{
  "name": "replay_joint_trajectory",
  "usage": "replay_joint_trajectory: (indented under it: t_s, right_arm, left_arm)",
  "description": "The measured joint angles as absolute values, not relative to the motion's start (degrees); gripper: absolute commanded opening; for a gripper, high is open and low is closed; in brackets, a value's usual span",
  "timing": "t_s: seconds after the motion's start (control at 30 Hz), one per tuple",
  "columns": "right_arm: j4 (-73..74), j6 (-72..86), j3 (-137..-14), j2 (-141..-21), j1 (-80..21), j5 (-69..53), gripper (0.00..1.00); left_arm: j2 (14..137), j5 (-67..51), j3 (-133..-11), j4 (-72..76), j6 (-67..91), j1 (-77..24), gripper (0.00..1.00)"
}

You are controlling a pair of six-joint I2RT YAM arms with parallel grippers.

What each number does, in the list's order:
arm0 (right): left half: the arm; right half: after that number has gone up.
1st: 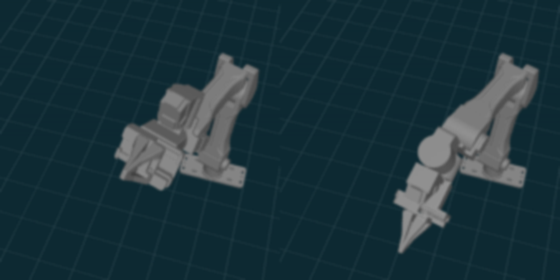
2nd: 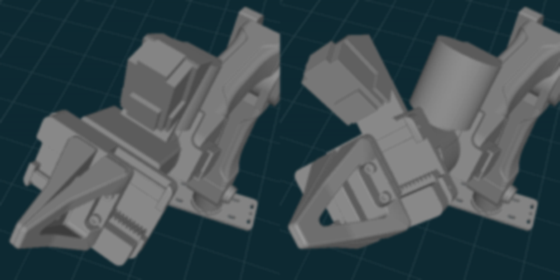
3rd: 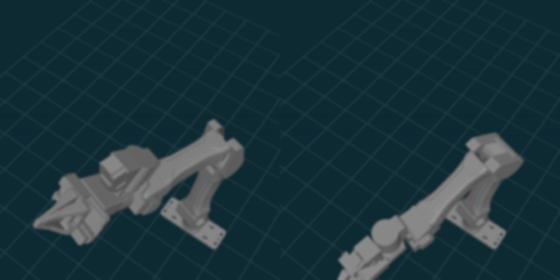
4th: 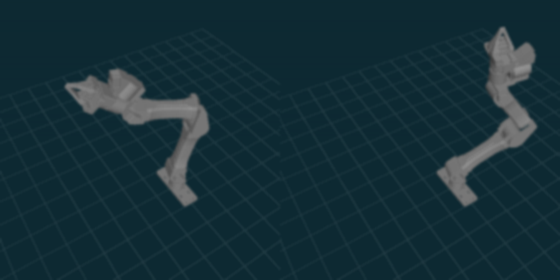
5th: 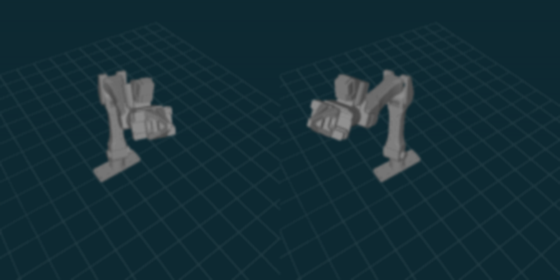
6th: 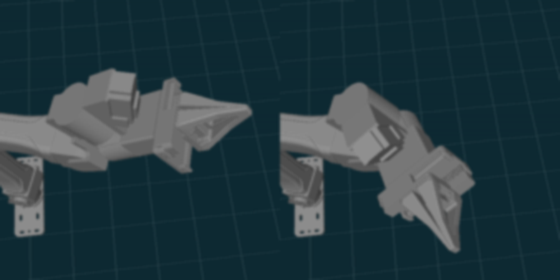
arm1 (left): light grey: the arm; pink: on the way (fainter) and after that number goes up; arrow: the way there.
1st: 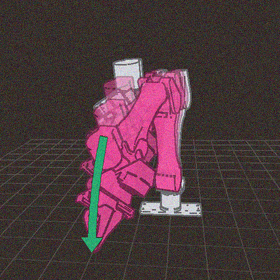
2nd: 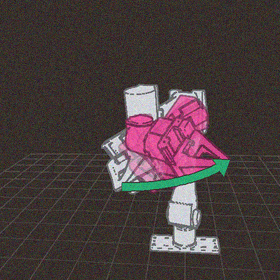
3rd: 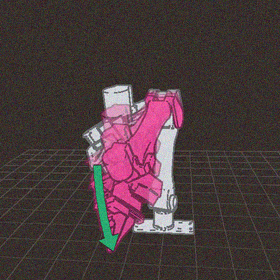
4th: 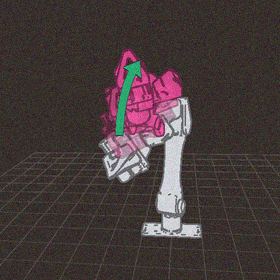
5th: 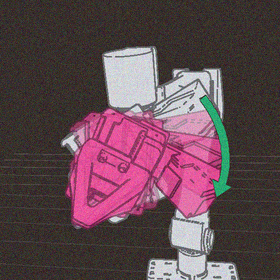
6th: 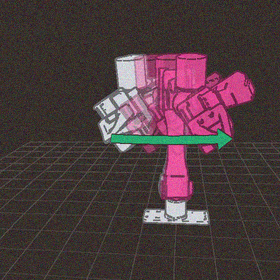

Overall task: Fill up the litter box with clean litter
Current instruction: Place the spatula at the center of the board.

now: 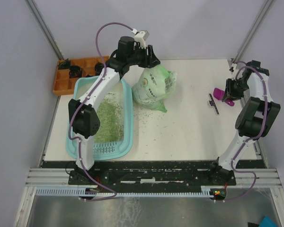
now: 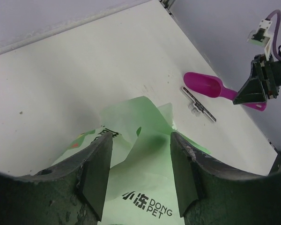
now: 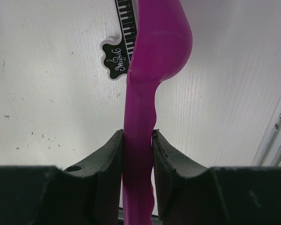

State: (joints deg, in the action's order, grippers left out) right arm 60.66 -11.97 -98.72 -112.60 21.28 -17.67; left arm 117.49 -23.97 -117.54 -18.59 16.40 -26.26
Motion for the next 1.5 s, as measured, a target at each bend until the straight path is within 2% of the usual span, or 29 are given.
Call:
replay_joint_trajectory:
  t_s: [0.5, 0.57, 0.7, 1.13, 1.3, 1.5]
  right_arm:
    - [59.1, -12.6, -95.5, -119.3, 23.0, -17.3, 0.37]
    - [58.7, -12.8, -95.4, -120.0, 23.0, -17.0, 0.38]
    - [57.6, -13.5, -95.4, -120.7, 23.4, -16.4, 0.48]
    - [57.2, -14.8, -95.4, -120.3, 23.8, -16.6, 0.51]
    - [59.5, -16.5, -97.6, -115.5, 23.0, -20.0, 0.54]
    - [57.3, -22.8, -99.6, -100.5, 14.9, -32.0, 0.57]
  left_arm:
    - [117.5, -21.9, -117.6, -20.8, 13.3, -26.4, 0.62]
    - [117.5, -21.4, -117.6, -21.0, 12.9, -26.4, 0.62]
    - [117.4, -21.0, -117.6, -21.1, 12.6, -26.4, 0.63]
    - [116.5, -20.0, -117.6, -21.2, 12.3, -26.4, 0.66]
    - [116.5, -20.0, -117.6, -22.5, 10.0, -26.4, 0.69]
    - [116.5, -20.7, -117.6, -24.4, 8.2, -26.4, 0.68]
